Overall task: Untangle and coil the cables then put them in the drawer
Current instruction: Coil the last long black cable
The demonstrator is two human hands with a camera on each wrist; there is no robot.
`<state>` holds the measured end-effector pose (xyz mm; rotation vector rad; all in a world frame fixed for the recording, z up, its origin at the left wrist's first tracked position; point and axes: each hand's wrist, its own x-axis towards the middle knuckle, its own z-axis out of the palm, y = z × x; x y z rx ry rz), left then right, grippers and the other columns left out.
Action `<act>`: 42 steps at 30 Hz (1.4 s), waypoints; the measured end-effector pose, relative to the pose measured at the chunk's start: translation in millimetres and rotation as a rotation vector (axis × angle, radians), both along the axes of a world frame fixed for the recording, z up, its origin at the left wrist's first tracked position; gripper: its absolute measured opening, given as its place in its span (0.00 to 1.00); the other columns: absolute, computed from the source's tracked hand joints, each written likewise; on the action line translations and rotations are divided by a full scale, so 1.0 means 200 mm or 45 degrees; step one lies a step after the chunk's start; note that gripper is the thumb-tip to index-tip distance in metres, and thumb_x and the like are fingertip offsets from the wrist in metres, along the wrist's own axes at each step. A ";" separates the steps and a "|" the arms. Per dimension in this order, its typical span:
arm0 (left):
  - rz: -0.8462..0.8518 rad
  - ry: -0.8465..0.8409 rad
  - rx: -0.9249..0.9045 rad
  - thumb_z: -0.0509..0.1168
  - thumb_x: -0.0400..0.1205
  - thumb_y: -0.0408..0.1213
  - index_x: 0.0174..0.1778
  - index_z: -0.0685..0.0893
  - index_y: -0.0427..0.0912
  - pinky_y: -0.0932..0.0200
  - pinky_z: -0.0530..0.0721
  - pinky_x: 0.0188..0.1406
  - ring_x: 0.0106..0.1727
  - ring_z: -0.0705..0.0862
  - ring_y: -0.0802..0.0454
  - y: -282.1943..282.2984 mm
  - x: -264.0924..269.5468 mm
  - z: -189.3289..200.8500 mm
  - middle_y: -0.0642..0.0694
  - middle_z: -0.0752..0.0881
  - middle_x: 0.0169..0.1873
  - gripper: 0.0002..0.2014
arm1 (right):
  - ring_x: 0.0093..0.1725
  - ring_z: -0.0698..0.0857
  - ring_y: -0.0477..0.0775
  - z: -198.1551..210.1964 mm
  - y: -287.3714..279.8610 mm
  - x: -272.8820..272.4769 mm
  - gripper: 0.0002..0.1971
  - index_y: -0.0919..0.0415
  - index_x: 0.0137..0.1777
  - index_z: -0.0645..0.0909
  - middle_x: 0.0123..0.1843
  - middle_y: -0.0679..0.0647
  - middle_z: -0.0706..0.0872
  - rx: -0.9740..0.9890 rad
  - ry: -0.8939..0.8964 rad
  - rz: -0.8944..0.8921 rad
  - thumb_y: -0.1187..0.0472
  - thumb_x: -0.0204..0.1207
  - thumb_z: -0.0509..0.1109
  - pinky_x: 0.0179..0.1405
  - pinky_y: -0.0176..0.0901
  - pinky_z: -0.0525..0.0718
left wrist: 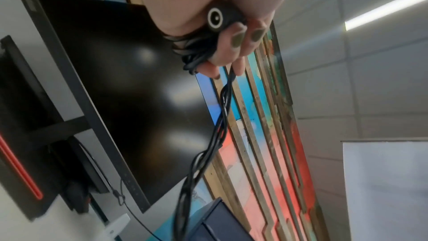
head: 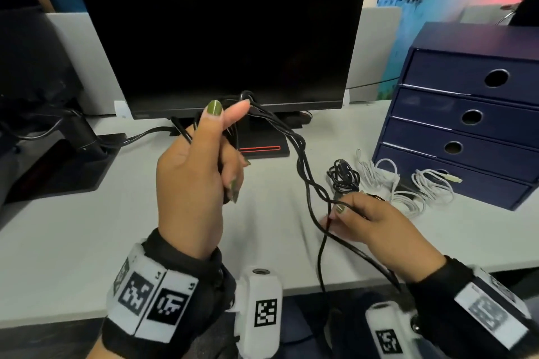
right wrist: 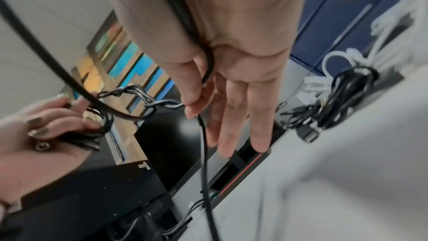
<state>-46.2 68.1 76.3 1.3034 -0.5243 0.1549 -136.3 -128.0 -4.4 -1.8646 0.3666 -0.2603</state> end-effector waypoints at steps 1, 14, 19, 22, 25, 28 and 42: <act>0.020 -0.013 0.052 0.55 0.87 0.47 0.43 0.89 0.37 0.51 0.80 0.36 0.19 0.70 0.46 0.00 0.00 0.00 0.47 0.67 0.12 0.22 | 0.54 0.89 0.47 0.00 0.02 0.00 0.11 0.60 0.41 0.83 0.49 0.51 0.92 0.146 -0.024 -0.001 0.65 0.83 0.62 0.62 0.54 0.84; -0.207 0.044 0.730 0.56 0.84 0.54 0.20 0.84 0.56 0.54 0.81 0.36 0.25 0.83 0.47 -0.10 0.00 -0.12 0.45 0.78 0.15 0.26 | 0.40 0.81 0.41 0.13 0.10 -0.03 0.14 0.46 0.48 0.90 0.39 0.43 0.83 -0.377 -0.364 -0.111 0.66 0.79 0.67 0.38 0.27 0.77; -0.362 0.050 0.830 0.54 0.83 0.58 0.35 0.87 0.32 0.60 0.80 0.30 0.18 0.74 0.49 -0.13 -0.01 -0.16 0.49 0.72 0.11 0.31 | 0.35 0.77 0.41 0.12 0.16 -0.01 0.09 0.56 0.52 0.91 0.34 0.44 0.77 -0.944 -0.318 -0.104 0.66 0.76 0.72 0.41 0.19 0.70; -0.460 0.085 0.732 0.56 0.83 0.56 0.27 0.86 0.37 0.52 0.84 0.38 0.19 0.73 0.46 -0.12 -0.01 -0.15 0.48 0.71 0.11 0.30 | 0.33 0.76 0.39 0.12 0.16 0.00 0.07 0.56 0.47 0.91 0.32 0.41 0.76 -0.927 -0.233 -0.128 0.64 0.77 0.71 0.40 0.17 0.69; -0.450 0.076 0.690 0.56 0.86 0.49 0.15 0.82 0.53 0.44 0.85 0.46 0.28 0.81 0.33 -0.11 -0.02 -0.13 0.47 0.71 0.12 0.30 | 0.36 0.82 0.48 0.14 0.13 0.00 0.08 0.59 0.43 0.92 0.35 0.51 0.86 -0.859 -0.172 -0.230 0.63 0.76 0.70 0.38 0.17 0.69; -0.422 -0.001 0.696 0.58 0.81 0.57 0.19 0.83 0.47 0.52 0.85 0.44 0.30 0.84 0.36 -0.11 -0.03 -0.12 0.47 0.73 0.13 0.28 | 0.37 0.80 0.49 0.14 0.13 0.01 0.08 0.58 0.49 0.92 0.38 0.53 0.87 -0.989 -0.167 -0.249 0.63 0.76 0.71 0.37 0.22 0.70; 0.156 -0.359 0.937 0.64 0.80 0.52 0.21 0.65 0.52 0.66 0.63 0.22 0.22 0.71 0.56 -0.13 -0.02 -0.18 0.53 0.70 0.15 0.24 | 0.30 0.79 0.43 0.20 0.21 -0.04 0.09 0.50 0.38 0.87 0.32 0.45 0.82 -0.953 0.035 -0.033 0.59 0.77 0.68 0.32 0.27 0.72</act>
